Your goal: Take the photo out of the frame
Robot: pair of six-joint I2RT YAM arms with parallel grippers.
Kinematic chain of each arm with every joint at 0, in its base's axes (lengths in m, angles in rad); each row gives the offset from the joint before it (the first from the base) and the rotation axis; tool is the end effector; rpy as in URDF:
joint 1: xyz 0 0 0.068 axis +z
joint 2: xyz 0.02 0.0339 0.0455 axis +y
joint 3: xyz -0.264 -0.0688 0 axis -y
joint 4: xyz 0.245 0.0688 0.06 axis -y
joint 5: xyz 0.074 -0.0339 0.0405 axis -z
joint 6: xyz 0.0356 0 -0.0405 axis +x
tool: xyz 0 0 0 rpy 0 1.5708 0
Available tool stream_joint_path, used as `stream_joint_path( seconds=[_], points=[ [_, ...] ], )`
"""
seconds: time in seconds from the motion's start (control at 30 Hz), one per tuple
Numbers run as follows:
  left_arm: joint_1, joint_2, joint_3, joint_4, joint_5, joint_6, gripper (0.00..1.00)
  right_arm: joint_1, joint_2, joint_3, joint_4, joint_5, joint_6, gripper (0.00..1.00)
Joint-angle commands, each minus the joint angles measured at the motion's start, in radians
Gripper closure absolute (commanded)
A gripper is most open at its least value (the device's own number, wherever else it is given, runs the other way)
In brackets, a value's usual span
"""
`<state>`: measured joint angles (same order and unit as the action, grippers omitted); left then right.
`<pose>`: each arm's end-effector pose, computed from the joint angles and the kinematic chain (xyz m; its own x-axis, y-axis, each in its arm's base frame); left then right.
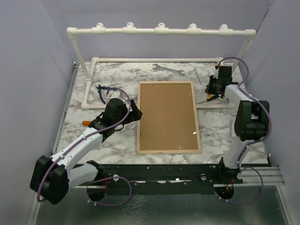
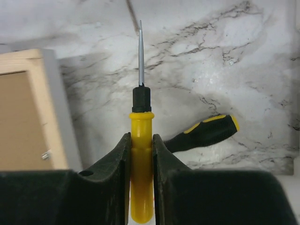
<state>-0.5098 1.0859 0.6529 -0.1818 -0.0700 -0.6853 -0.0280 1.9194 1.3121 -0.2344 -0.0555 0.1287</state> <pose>0.2054 -0.1120 0.2356 -0.6663 -0.3508 -0.6580 0.0197 0.8739 -0.4858 0.4185 -0.0097 0.1894 -0.7405 0.1489 -0.6554 0.0868 0.9882 0.1265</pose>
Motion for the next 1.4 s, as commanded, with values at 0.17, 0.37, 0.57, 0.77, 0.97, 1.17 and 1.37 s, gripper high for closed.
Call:
stream_joint_path(
  seconds=[0.17,0.37,0.57,0.77,0.97,1.17,1.37],
  points=[
    [0.006,-0.019,0.090,0.147,0.283,-0.086,0.01,-0.003,-0.396,-0.201,0.057,-0.483,0.097,0.92],
    [0.004,-0.007,0.064,0.400,0.434,-0.280,0.03,0.075,-0.550,-0.288,0.144,-0.747,0.172,0.92],
    [-0.029,0.004,0.054,0.544,0.422,-0.473,0.09,0.258,-0.652,-0.344,0.133,-0.705,0.158,0.92],
    [-0.132,0.030,0.074,0.547,0.323,-0.489,0.15,0.372,-0.696,-0.404,0.179,-0.695,0.183,0.92],
    [-0.192,0.067,0.091,0.551,0.279,-0.504,0.23,0.473,-0.706,-0.402,0.161,-0.654,0.164,0.92],
    [-0.203,0.071,0.064,0.551,0.232,-0.533,0.30,0.510,-0.731,-0.413,0.161,-0.639,0.156,0.92],
    [-0.203,0.079,0.046,0.550,0.213,-0.561,0.38,0.534,-0.736,-0.407,0.145,-0.637,0.136,0.92]
  ],
)
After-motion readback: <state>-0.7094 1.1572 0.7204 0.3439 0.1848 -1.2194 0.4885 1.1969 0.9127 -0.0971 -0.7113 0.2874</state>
